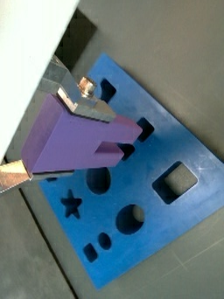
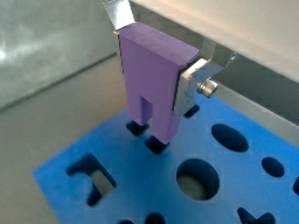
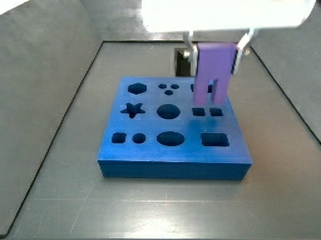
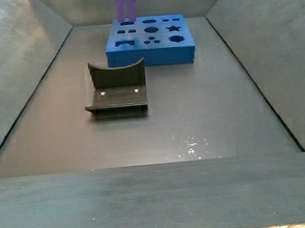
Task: Pick up the double-square object. Move up. Rotate the double-square object. Move to above the board. Insert the double-square object.
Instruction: Insert the double-square object.
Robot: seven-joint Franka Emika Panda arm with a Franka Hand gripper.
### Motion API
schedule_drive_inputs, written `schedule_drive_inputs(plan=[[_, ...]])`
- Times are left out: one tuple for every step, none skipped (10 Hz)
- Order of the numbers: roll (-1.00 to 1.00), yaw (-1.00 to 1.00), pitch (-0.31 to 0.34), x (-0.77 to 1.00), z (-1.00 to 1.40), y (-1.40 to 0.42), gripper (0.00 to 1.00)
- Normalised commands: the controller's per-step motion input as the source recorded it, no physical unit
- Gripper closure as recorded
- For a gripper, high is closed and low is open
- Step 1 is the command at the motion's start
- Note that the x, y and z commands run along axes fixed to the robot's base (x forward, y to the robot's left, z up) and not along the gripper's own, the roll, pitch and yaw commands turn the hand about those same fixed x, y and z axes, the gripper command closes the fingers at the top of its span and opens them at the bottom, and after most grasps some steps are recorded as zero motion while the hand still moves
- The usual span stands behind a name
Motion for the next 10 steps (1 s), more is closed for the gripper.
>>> schedule_drive_inputs(plan=[[0.00, 0.00, 0.000, 0.01, -0.03, -0.03, 1.00], [0.04, 0.00, 0.000, 0.00, -0.17, -0.02, 1.00], [0.12, 0.00, 0.000, 0.08, -0.29, -0.02, 1.00], [0.14, 0.00, 0.000, 0.16, -0.31, -0.04, 1.00], [0.08, 0.00, -0.071, 0.19, -0.23, 0.00, 1.00], [0.02, 0.00, -0.020, 0.14, -0.18, 0.00, 1.00], [0.01, -0.01, 0.000, 0.19, -0.14, 0.00, 1.00], [0.08, -0.03, 0.000, 0.25, -0.19, 0.00, 1.00], [0.10, -0.04, 0.000, 0.29, -0.21, 0.00, 1.00], [0.11, -0.06, 0.000, 0.31, -0.22, 0.00, 1.00]])
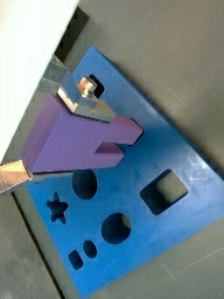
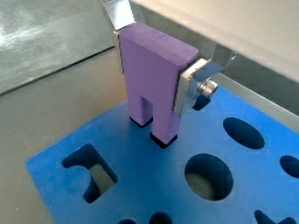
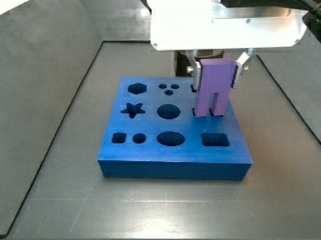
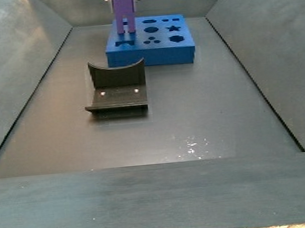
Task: Pick up the double-square object. Move up. Rotate the double-square object. Move to above the board. Insert the double-square object.
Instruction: Insert the double-square object.
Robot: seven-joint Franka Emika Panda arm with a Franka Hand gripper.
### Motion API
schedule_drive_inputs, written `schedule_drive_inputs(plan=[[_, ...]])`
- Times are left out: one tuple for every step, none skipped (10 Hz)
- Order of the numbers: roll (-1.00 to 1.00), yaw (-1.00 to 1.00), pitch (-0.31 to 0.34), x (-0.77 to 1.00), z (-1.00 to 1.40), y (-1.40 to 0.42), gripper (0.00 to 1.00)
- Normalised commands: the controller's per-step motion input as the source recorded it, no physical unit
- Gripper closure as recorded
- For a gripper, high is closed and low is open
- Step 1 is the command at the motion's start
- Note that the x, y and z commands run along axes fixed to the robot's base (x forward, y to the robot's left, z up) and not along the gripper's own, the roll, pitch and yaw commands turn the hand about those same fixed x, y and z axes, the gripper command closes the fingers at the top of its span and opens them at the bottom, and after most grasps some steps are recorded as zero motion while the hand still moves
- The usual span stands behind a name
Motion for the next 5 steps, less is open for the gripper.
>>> schedule_drive_inputs(plan=[[0.15, -0.06, 0.000, 0.23, -0.25, 0.00, 1.00], [0.17, -0.05, 0.000, 0.10, -0.31, 0.00, 1.00], [0.16, 0.00, 0.000, 0.00, -0.33, 0.01, 1.00], [0.25, 0.00, 0.083, -0.05, -0.40, 0.03, 1.00], [0.30, 0.00, 0.089, -0.05, -0.39, 0.06, 1.00]])
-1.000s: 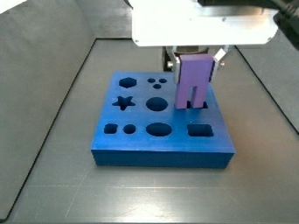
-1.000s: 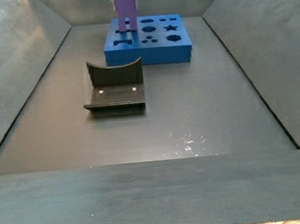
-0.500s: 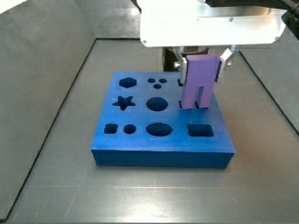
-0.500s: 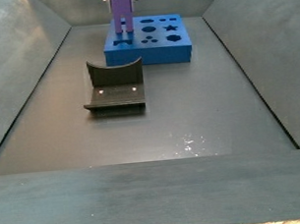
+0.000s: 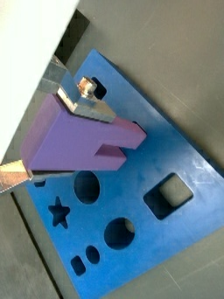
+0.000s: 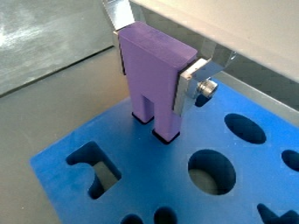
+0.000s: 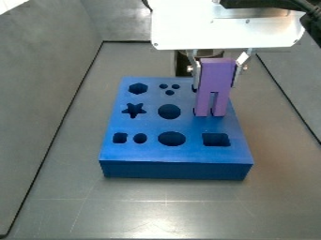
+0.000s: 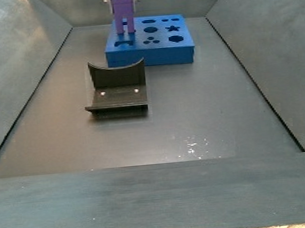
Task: Pick up the double-square object. Move up. Rotate the double-square object. Move to above the board. Insert the double-square object.
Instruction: Insert the double-square object.
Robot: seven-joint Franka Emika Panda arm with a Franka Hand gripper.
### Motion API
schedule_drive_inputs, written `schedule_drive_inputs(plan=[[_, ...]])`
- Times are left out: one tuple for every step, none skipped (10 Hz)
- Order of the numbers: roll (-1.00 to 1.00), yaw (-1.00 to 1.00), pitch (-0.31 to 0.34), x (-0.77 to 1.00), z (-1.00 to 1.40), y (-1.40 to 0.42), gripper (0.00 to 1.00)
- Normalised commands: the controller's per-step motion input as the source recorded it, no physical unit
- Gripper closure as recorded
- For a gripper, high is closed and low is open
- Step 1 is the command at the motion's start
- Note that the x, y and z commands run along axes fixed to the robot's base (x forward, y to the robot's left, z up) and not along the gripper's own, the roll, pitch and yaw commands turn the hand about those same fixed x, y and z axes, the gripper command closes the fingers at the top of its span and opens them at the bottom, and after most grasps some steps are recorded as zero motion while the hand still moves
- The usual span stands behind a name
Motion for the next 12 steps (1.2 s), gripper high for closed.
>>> schedule_drive_inputs(plan=[[0.19, 0.00, 0.066, -0.09, -0.28, 0.05, 1.00], [0.03, 0.00, 0.037, -0.05, -0.10, 0.03, 1.00], [0.04, 0.00, 0.054, -0.04, -0.03, 0.05, 1.00], [0.00, 0.00, 0.000, 0.00, -0.02, 0.00, 1.00], [0.01, 0.00, 0.000, 0.00, 0.00, 0.00, 1.00], [0.16, 0.00, -0.029, 0.00, -0.15, -0.08, 1.00], [0.26, 0.00, -0.066, 0.00, -0.29, -0.11, 1.00], [0.34, 0.00, -0.069, 0.00, -0.32, -0.14, 1.00], [0.35, 0.00, -0.131, 0.00, -0.36, -0.15, 1.00], [0.39, 0.00, -0.203, 0.00, -0.46, -0.20, 1.00], [0.42, 0.00, -0.226, 0.00, -0.45, -0.20, 1.00], [0.00, 0.00, 0.000, 0.00, 0.00, 0.00, 0.00]])
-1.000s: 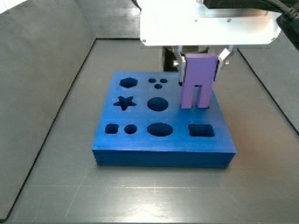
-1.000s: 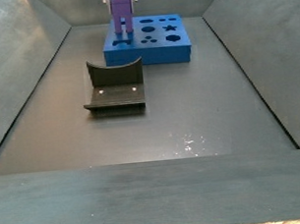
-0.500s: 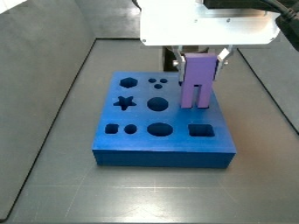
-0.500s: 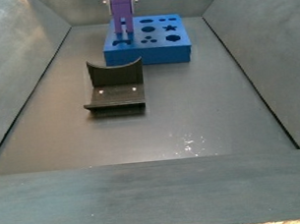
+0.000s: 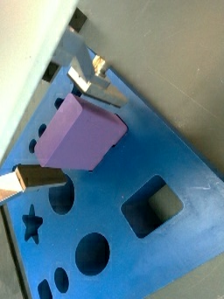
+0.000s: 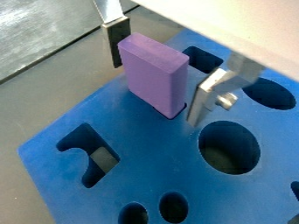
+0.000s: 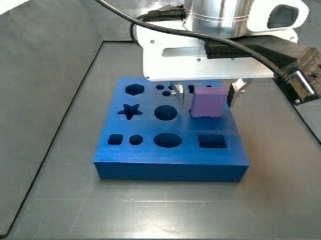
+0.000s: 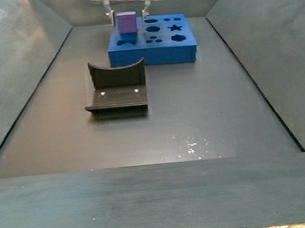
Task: Pick up the double-square object. Move up. Rotate the double-square object. Move to above the board. Insert the double-square object.
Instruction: Insert the double-square object.
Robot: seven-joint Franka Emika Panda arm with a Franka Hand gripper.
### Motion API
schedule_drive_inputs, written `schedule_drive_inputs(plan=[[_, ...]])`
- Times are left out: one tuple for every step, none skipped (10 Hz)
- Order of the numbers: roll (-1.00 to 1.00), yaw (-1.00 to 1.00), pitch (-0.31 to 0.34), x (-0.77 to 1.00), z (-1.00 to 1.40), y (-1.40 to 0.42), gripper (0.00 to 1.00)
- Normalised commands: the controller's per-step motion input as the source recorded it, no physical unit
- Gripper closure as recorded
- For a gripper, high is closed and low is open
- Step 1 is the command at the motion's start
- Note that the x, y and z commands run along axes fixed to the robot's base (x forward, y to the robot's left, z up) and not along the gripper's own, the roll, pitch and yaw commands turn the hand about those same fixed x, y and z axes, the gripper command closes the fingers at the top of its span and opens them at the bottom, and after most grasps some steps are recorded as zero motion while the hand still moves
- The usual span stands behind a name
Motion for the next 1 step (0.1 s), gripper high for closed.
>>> schedule_drive_inputs(plan=[[0.00, 0.00, 0.000, 0.00, 0.00, 0.00, 0.00]])
